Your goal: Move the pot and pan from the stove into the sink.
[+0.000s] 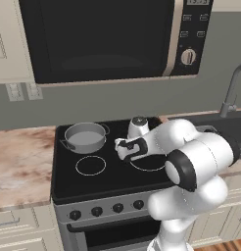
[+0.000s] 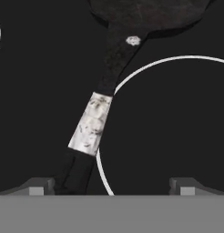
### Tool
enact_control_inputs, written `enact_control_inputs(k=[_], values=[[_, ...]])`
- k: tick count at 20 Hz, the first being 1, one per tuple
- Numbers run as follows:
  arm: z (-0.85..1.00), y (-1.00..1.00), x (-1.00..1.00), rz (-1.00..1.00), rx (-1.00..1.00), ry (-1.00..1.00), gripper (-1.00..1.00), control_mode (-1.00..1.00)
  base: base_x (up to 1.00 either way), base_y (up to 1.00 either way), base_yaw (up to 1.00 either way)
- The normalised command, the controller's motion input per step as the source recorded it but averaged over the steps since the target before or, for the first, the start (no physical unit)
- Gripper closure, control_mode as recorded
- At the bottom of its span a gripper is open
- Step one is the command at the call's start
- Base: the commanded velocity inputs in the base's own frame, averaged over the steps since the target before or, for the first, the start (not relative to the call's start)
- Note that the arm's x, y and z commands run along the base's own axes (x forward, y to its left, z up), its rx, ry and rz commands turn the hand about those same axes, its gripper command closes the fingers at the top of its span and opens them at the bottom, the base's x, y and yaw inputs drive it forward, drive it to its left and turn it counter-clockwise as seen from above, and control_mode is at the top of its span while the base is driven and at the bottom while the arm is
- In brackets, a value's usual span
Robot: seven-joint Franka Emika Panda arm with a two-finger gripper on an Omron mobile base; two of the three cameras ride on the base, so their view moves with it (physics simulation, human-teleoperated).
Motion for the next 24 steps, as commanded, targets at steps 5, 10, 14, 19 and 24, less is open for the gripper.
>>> enact_control_inputs(k=[5, 10, 14, 19, 24], values=[[-0.27, 0.09, 0.18, 0.0, 0.0, 0.0, -1.0, -1.0, 0.0, 0.0, 0.0], [-0.28, 0.06, 0.18, 0.0, 0.0, 0.0, -1.0, -1.0, 0.0, 0.0, 0.0], [-0.25, 0.05, 0.2, 0.0, 0.0, 0.0, -1.0, -1.0, 0.0, 0.0, 0.0], [-0.22, 0.03, 0.22, 0.0, 0.0, -0.01, -1.0, -1.0, 0.0, 0.0, 0.0], [-0.15, 0.04, 0.23, 0.0, 0.0, -0.03, 1.0, -1.0, 0.0, 0.0, 0.0]])
